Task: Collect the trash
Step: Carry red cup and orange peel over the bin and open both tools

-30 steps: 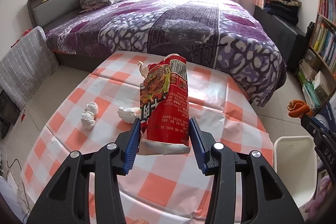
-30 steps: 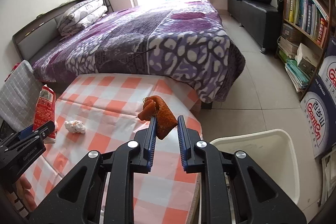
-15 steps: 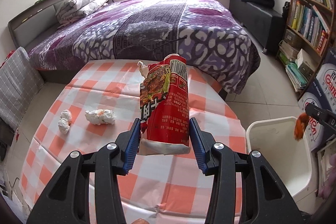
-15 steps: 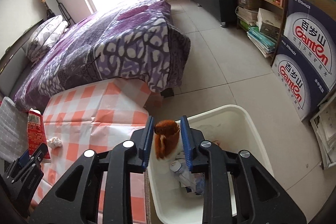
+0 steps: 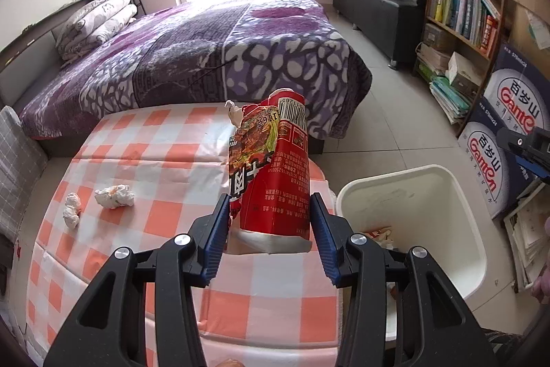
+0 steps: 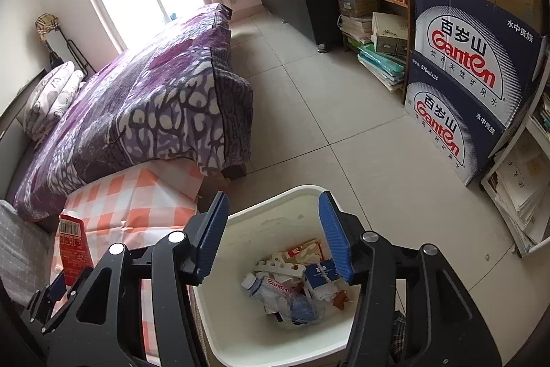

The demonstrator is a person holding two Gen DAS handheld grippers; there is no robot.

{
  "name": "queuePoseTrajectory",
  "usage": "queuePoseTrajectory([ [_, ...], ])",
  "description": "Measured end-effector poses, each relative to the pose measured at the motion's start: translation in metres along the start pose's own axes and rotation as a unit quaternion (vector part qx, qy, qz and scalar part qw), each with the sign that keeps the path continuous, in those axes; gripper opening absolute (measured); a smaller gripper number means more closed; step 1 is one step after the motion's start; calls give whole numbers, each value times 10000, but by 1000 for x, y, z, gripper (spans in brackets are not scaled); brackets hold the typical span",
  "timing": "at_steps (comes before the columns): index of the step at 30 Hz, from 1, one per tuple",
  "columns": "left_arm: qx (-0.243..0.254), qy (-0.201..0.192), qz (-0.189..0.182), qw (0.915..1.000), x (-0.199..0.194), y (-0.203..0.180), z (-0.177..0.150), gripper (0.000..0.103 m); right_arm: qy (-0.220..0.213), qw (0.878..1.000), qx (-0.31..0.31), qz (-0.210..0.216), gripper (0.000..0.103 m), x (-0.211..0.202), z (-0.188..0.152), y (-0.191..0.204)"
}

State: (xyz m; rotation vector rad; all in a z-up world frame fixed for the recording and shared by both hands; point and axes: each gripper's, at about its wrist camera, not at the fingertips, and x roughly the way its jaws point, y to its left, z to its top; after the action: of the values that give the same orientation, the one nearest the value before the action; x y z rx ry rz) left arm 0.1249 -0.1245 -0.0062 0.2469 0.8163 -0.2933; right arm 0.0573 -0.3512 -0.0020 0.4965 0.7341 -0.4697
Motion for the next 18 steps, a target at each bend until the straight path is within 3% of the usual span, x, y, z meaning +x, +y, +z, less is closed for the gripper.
queuePoseTrajectory([
  [12, 360, 263, -662, 9968, -1, -58, -11, 47, -114, 9983, 491, -299, 70, -14, 7, -52],
  [13, 385, 302, -750, 9960, -1, -62, -13, 47, -123, 9979, 548, -318, 75, -14, 7, -56],
  [18, 401, 465, -1396, 9883, -5, -74, -18, 59, -198, 9962, 776, -351, 86, -19, 9, -68],
])
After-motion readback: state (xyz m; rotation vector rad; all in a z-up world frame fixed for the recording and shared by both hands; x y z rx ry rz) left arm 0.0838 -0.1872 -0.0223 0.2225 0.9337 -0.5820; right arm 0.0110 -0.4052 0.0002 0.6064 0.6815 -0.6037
